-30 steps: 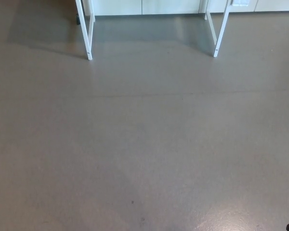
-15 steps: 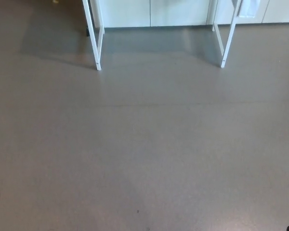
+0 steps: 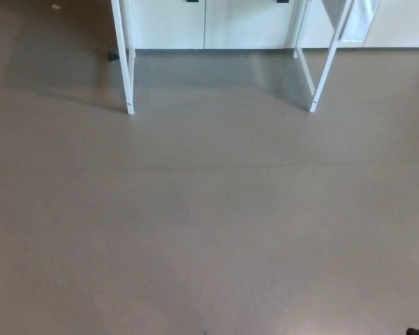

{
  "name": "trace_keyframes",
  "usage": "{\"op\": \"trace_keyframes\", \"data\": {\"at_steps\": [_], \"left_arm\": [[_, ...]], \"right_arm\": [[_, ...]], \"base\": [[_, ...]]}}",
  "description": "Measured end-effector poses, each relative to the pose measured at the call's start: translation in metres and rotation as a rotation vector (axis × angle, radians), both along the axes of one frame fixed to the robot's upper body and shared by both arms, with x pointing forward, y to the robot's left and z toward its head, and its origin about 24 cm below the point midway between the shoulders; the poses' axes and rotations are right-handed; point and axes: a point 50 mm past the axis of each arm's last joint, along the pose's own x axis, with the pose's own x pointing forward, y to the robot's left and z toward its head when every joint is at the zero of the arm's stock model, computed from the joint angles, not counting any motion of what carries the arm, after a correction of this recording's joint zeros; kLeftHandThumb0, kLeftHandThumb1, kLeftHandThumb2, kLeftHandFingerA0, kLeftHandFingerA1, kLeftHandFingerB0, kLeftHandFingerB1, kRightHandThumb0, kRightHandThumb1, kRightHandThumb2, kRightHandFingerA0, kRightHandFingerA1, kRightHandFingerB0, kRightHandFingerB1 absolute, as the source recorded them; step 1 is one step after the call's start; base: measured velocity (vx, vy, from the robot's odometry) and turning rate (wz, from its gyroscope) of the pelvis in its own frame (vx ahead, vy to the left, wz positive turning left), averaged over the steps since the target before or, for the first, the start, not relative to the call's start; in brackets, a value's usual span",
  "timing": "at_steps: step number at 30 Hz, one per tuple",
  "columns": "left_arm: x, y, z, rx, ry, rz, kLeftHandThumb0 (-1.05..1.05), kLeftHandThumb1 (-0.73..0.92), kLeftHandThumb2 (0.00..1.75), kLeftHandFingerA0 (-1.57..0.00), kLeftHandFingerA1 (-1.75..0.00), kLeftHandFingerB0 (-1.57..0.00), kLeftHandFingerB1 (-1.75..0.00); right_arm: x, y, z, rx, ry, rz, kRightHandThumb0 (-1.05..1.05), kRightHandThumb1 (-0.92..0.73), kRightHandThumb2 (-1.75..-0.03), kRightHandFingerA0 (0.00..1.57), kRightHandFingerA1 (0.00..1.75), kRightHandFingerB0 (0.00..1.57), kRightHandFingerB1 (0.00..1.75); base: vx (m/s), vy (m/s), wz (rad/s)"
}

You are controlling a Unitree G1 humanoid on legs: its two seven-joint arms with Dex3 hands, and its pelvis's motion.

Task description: The robot walks towards a desk on which a shovel is kept on the left hand side and a container is kept on the right hand side. The robot picks up the shovel using its left hand and places it in the container.

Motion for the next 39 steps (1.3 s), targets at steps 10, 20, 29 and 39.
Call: {"op": "trace_keyframes", "data": {"at_steps": [10, 20, 29, 39], "left_arm": [[0.003, -0.005, -0.003, -0.005, 0.005, -0.019, -0.3, 0.55, 0.57, -0.54, -0.38, -0.46, -0.35], [-0.003, -0.006, -0.005, 0.002, 0.032, -0.022, -0.29, 0.57, 0.57, -0.54, -0.38, -0.46, -0.35], [0.009, -0.02, 0.006, 0.019, -0.065, -0.04, -0.35, 0.5, 0.66, -0.56, -0.45, -0.45, -0.42], [0.013, -0.047, 0.011, 0.001, -0.119, -0.046, -0.26, 0.59, 0.59, -0.51, -0.38, -0.45, -0.35]], "right_arm": [[0.002, -0.003, 0.002, -0.01, -0.005, 0.003, -0.26, -0.48, -0.54, 0.66, 0.59, 0.52, 0.48], [0.001, -0.003, 0.0, -0.015, 0.002, 0.01, -0.28, -0.48, -0.53, 0.7, 0.6, 0.54, 0.49], [0.002, 0.003, 0.0, -0.011, -0.004, 0.029, -0.26, -0.48, -0.54, 0.67, 0.61, 0.53, 0.49], [0.004, 0.004, 0.002, -0.033, -0.011, 0.057, -0.3, -0.48, -0.53, 0.72, 0.6, 0.55, 0.48]], "base": [[0.31, -0.275, 0.25], [0.35, 0.009, -0.11], [0.38, 0.194, -0.24], [0.41, -0.083, 0.41]]}}
